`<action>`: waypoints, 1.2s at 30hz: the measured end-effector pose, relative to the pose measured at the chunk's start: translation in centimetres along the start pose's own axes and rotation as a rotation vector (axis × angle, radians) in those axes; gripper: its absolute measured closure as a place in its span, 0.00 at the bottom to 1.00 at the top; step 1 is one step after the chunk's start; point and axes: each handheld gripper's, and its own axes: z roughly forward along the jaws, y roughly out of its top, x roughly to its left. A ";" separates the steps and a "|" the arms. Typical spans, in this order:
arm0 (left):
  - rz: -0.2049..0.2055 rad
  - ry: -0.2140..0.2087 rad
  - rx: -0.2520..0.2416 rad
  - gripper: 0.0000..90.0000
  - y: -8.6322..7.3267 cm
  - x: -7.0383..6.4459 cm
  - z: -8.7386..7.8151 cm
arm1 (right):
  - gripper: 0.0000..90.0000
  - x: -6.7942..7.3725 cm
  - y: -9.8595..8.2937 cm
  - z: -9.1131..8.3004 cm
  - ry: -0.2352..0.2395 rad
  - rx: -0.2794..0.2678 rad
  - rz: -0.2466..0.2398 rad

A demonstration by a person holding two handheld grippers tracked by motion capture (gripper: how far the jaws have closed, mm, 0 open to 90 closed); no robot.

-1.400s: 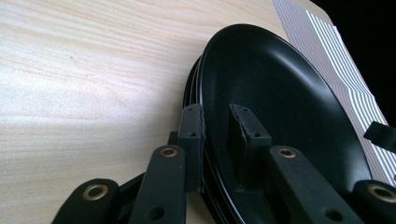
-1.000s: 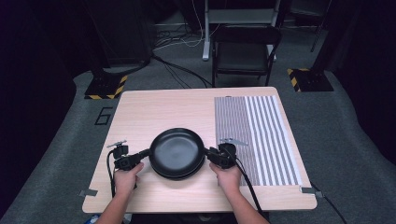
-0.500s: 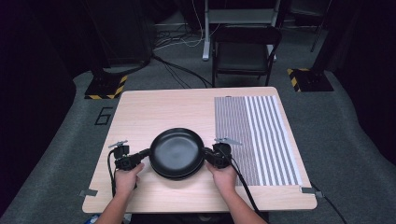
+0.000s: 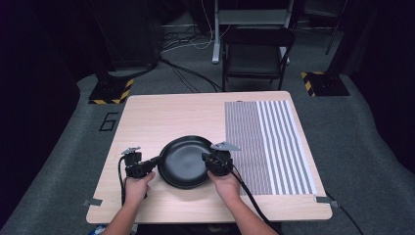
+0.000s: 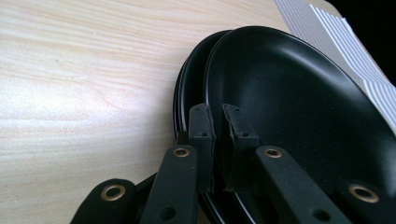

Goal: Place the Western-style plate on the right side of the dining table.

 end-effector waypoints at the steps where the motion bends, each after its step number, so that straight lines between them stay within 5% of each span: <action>1: -0.019 -0.007 -0.003 0.93 0.1 0.2 0.0 | 0.95 0.1 0.1 -0.2 -0.008 0.001 -0.016; 8: -0.028 -0.025 -0.019 0.93 0.0 0.5 0.0 | 0.74 -3.5 -0.7 -0.9 -0.097 -0.002 0.098; 18: -0.041 -0.053 -0.019 0.93 0.0 0.7 0.3 | 0.78 -5.3 -2.3 0.0 -0.001 0.055 0.307; 21: -0.051 -0.059 -0.017 0.93 -0.1 0.5 0.4 | 0.81 -5.2 -2.4 0.3 -0.007 0.057 0.336; 28: -0.036 -0.055 -0.015 0.93 -0.1 0.1 0.8 | 0.89 -6.3 -2.0 0.0 0.025 0.055 0.500; 36: -0.052 -0.067 -0.007 0.93 0.3 -0.3 1.7 | 0.90 -7.1 -1.1 -0.1 0.010 0.038 0.488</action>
